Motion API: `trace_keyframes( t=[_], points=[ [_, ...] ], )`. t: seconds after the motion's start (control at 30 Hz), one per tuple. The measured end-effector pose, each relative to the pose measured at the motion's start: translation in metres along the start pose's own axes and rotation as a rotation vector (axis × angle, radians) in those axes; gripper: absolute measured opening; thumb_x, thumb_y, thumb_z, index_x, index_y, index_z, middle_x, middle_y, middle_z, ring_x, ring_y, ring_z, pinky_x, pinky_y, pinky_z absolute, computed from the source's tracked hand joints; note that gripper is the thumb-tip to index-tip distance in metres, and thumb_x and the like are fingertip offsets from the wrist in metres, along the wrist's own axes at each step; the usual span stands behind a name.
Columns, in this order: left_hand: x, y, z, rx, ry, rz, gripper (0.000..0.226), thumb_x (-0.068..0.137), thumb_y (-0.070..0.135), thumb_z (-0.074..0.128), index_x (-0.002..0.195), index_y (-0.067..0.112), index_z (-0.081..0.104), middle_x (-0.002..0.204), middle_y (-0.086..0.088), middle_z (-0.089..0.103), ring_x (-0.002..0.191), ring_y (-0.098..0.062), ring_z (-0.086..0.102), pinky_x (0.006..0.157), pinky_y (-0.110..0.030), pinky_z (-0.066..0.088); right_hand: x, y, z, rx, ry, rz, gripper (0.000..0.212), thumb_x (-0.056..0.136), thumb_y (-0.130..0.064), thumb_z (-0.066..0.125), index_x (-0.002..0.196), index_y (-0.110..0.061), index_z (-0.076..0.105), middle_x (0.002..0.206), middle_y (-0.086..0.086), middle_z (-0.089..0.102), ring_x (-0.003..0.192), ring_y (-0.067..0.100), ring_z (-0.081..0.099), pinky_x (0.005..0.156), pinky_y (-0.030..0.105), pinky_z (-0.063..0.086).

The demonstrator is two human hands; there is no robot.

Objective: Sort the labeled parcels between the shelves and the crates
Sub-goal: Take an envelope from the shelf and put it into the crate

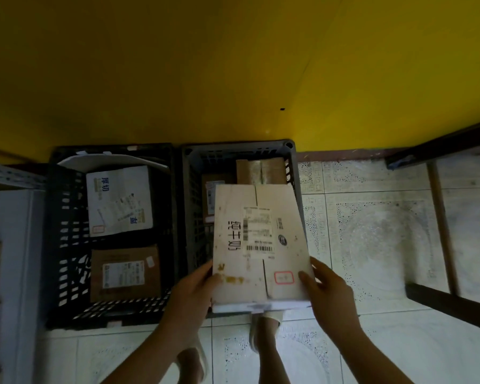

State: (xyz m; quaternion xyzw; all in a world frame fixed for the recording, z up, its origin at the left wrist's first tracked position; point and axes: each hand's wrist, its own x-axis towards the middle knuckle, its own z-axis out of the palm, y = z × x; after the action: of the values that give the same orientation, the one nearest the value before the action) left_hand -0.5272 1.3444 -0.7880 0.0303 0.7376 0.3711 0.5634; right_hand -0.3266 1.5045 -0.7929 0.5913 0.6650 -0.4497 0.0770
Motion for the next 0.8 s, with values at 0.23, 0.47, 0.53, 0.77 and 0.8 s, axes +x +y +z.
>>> trace_keyframes(
  t=[0.23,0.47,0.53,0.77,0.8],
  points=[
    [0.089,0.013,0.024,0.020,-0.034,-0.005,0.055,0.100,0.016,0.056,0.150,0.037,0.042,0.132,0.014,0.058,0.126,-0.015,0.052,0.110,-0.036,0.042,0.088,0.006,0.014,0.096,-0.045,0.028,0.053,0.101,-0.017,0.053,0.152,-0.019,0.038,0.140,0.005,0.057,0.112,0.021,0.064,0.088,0.027,0.055],
    [0.133,0.017,0.038,0.132,-0.116,-0.088,0.057,0.099,0.022,0.061,0.151,0.029,0.040,0.144,0.006,0.056,0.125,-0.018,0.054,0.108,-0.031,0.040,0.141,-0.001,0.001,-0.246,-0.154,-0.005,0.054,0.101,-0.023,0.054,0.152,-0.021,0.038,0.143,0.012,0.045,0.127,0.027,0.053,0.107,0.037,0.043],
    [0.135,0.020,0.035,0.208,-0.160,-0.107,0.059,0.100,0.022,0.059,0.154,0.026,0.036,0.147,0.004,0.053,0.133,-0.021,0.051,0.110,-0.033,0.037,0.136,-0.005,-0.001,-0.215,-0.169,-0.001,0.052,0.100,-0.023,0.055,0.150,-0.022,0.040,0.141,0.011,0.050,0.127,0.027,0.053,0.107,0.038,0.043],
    [0.081,0.055,-0.002,0.120,0.020,-0.087,0.051,0.101,0.019,0.055,0.149,0.020,0.039,0.149,-0.001,0.043,0.137,-0.024,0.045,0.108,-0.030,0.034,0.060,-0.049,-0.012,-0.011,-0.094,-0.042,0.036,0.100,-0.018,0.056,0.136,-0.018,0.054,0.133,0.004,0.059,0.110,0.013,0.059,0.092,0.022,0.044],
    [0.062,0.063,-0.012,0.068,0.056,-0.051,0.037,0.101,0.012,0.054,0.137,0.020,0.049,0.145,-0.003,0.047,0.131,-0.023,0.049,0.104,-0.029,0.035,0.043,-0.064,-0.016,0.016,-0.103,-0.059,0.032,0.100,-0.018,0.056,0.132,-0.020,0.057,0.130,0.002,0.062,0.104,0.011,0.061,0.086,0.017,0.046]
  ],
)
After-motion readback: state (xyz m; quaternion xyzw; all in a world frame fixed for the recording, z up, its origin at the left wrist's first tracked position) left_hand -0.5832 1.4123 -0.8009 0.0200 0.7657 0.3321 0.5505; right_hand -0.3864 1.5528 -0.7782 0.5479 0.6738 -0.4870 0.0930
